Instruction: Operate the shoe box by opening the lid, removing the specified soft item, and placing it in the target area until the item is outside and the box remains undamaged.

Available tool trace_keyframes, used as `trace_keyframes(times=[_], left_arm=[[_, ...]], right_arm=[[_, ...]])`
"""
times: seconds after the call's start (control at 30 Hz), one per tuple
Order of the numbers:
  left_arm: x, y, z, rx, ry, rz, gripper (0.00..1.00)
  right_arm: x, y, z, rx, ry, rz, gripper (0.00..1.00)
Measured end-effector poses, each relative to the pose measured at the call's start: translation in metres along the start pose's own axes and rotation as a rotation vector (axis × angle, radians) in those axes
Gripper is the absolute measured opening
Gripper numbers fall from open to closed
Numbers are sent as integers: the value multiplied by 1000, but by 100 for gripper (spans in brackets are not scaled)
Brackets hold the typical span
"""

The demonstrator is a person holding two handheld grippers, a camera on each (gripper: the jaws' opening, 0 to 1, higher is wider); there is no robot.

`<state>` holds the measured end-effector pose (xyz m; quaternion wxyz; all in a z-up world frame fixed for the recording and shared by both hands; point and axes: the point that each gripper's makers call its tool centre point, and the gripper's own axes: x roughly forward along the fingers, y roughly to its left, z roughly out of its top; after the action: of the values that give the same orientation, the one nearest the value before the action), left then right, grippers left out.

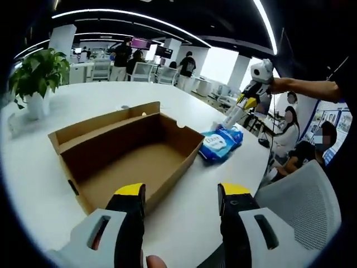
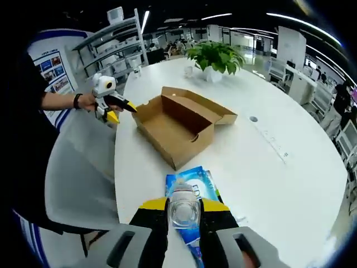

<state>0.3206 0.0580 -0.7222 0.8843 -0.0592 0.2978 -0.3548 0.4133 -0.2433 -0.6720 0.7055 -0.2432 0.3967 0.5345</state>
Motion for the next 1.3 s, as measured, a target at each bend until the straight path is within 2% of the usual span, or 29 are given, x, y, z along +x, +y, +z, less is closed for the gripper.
trace_keyframes(times=[0.1, 0.23, 0.37, 0.57, 0.6, 0.97, 1.3], left_arm=[[-1, 3, 0, -5, 0, 12, 53], [-2, 8, -1, -15, -1, 26, 53], [-2, 13, -4, -28, 2, 35, 53], [-3, 14, -4, -30, 4, 45, 53], [-3, 14, -5, -31, 6, 46, 52], [-4, 20, -8, -41, 11, 59, 51], [-2, 23, -9, -42, 19, 63, 51]], right_arm=[[0, -16, -4, -49, 55, -22, 16], [6, -33, -3, -95, 97, -39, 16], [12, -48, -8, -189, 194, -46, 16], [22, -66, -5, -236, 244, -50, 16], [24, -70, -6, -258, 270, -51, 16], [39, -84, -19, -319, 362, -35, 16], [50, -91, -28, -333, 406, -34, 16]])
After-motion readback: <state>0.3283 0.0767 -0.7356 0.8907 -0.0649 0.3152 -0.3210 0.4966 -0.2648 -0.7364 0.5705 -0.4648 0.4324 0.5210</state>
